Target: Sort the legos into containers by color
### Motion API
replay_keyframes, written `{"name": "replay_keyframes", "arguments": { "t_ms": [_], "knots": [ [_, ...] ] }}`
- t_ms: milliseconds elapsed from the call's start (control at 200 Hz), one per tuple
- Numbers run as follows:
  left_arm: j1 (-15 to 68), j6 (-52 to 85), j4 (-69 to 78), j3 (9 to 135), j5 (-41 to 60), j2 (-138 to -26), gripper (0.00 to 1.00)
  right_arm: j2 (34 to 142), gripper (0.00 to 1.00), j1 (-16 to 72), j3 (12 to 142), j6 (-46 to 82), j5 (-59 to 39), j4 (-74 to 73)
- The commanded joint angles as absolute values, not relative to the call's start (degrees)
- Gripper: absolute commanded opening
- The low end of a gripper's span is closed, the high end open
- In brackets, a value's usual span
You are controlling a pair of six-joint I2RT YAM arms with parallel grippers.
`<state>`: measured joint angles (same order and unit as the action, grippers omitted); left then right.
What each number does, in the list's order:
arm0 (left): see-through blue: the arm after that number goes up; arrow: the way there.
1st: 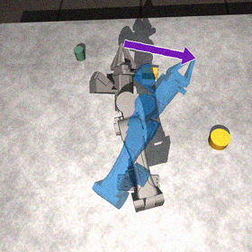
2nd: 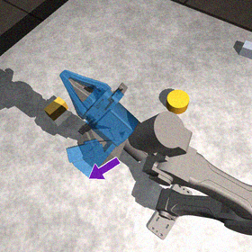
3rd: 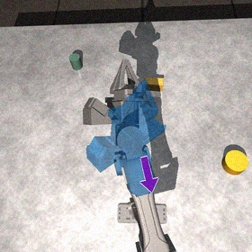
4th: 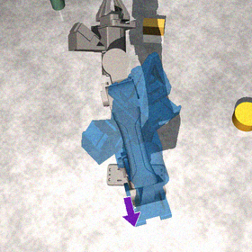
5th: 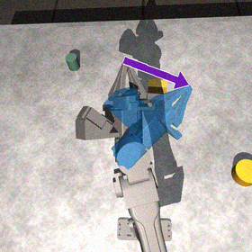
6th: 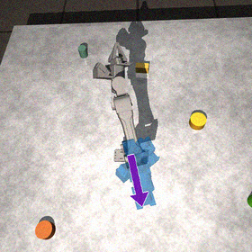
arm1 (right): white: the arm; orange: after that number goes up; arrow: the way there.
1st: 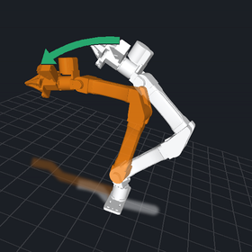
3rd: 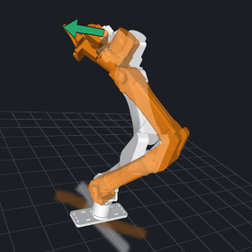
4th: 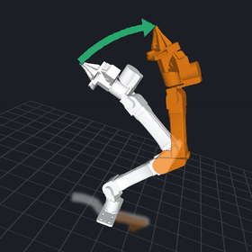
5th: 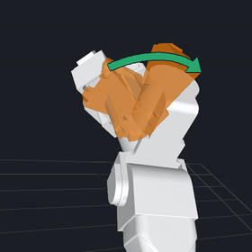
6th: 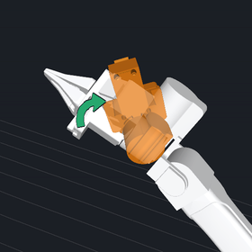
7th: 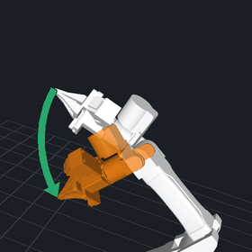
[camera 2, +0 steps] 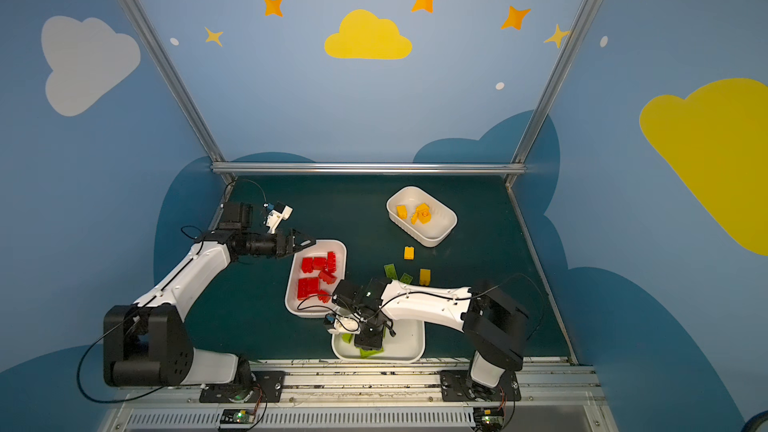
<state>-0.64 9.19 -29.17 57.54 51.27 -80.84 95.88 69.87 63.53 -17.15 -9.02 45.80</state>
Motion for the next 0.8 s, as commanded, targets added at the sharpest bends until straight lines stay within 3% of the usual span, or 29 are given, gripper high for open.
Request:
{"name": "replay_keyframes", "arguments": {
  "t_ms": [0, 165, 405, 611, 796],
  "knots": [
    [-1.00, 7.92, -30.32, 56.96, 52.33, -79.92, 0.99, 95.18, 0.46, 70.05, 64.89, -17.99, -9.38, 44.48],
    [-1.12, 8.27, -29.88, 56.78, 52.37, -80.06, 1.00, 90.47, 0.54, 66.89, 64.60, -14.30, -9.19, 46.11],
    [-1.13, 8.96, -29.18, 57.29, 52.65, -80.84, 1.00, 84.29, 0.55, 51.02, 65.82, -11.36, -12.14, 47.33],
    [-1.10, 8.93, -29.71, 58.19, 52.53, -81.31, 0.99, 91.72, 0.57, 40.00, 71.78, -1.74, -8.35, 48.83],
    [-1.14, 8.77, -30.06, 58.36, 52.33, -81.39, 0.99, 99.46, 0.57, 39.17, 75.80, 12.05, -3.41, 47.93]
  ]
}}
